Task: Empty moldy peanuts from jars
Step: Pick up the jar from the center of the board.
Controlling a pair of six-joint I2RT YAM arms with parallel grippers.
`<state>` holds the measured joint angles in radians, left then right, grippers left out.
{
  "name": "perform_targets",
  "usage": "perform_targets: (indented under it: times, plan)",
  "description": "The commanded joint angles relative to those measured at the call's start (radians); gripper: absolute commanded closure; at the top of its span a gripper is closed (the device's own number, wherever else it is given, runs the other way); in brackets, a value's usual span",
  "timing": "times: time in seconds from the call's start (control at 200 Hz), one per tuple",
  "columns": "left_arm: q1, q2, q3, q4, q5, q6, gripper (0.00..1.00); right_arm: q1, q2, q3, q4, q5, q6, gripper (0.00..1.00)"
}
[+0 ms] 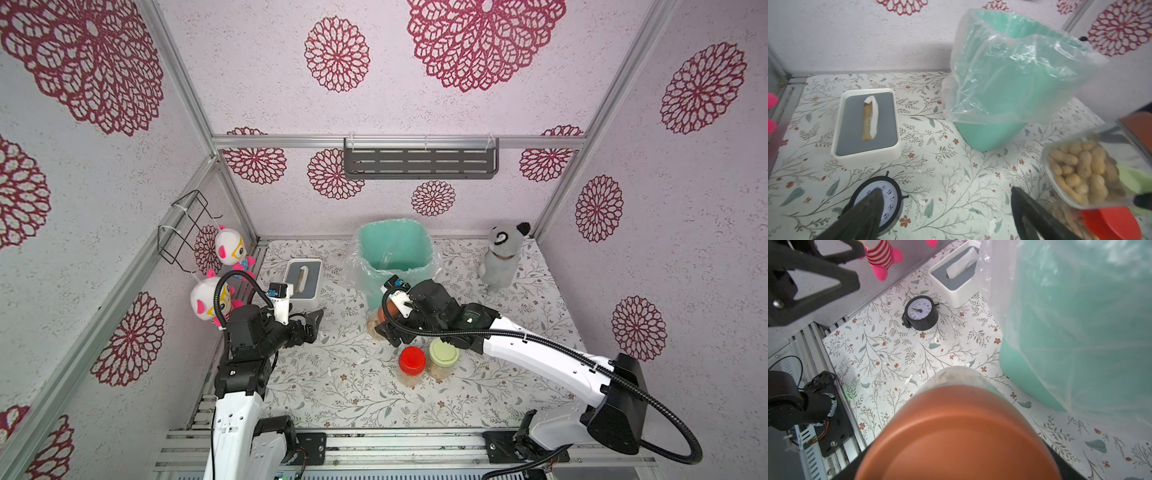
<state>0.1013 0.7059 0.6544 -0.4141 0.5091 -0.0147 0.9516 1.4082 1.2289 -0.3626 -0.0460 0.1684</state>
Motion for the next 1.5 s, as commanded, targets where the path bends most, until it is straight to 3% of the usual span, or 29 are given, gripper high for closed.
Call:
perform_targets:
  times: [0.0, 0.39, 0.956, 1.491]
  plan:
    - [-0.031, -0.033, 0.027, -0.063, 0.091, 0.086, 0.03, -0.023, -0.092, 0.021, 0.090, -0.033, 0.000, 1.00]
    - [-0.147, -0.012, 0.111, -0.185, 0.172, 0.211, 0.03, -0.044, -0.086, 0.054, 0.105, -0.058, 0.029, 1.00]
    - [-0.359, 0.028, 0.100, -0.040, 0.080, 0.196, 0.03, -0.044, 0.023, 0.139, 0.183, -0.164, 0.128, 1.00]
    - [-0.449, 0.119, 0.063, 0.121, 0.039, 0.244, 0.03, -0.068, 0.035, 0.138, 0.248, -0.298, 0.204, 1.00]
